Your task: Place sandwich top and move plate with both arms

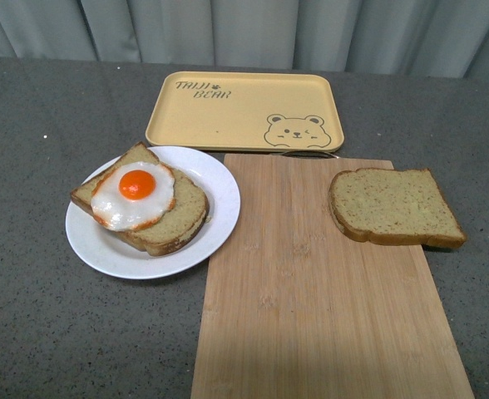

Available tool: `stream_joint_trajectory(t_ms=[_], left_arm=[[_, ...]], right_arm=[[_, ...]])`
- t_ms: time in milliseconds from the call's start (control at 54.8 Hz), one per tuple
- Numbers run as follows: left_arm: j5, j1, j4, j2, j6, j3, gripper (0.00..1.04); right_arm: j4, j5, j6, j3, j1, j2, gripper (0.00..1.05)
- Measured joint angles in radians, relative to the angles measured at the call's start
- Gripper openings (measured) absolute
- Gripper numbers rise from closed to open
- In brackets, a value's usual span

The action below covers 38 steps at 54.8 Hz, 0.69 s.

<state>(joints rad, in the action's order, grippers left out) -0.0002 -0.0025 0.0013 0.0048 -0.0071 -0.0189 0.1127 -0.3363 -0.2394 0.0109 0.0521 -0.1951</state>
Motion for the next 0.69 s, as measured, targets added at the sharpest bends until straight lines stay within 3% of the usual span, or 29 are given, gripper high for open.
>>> stream_joint_trajectory(t_ms=[274, 438, 693], left_arm=[[0.000, 0.000, 0.000, 0.000, 0.000, 0.000, 0.98], [0.000, 0.000, 0.000, 0.000, 0.000, 0.000, 0.98], [0.000, 0.000, 0.000, 0.000, 0.000, 0.000, 0.98]], right_arm=[[0.309, 0.340, 0.085, 0.151, -0.206, -0.655, 0.95], [0.229, 0.583, 0.201, 0.349, -0.292, -1.083, 0.95], [0.064, 0.802, 0.289, 0.639, -0.333, -1.508, 0.95]])
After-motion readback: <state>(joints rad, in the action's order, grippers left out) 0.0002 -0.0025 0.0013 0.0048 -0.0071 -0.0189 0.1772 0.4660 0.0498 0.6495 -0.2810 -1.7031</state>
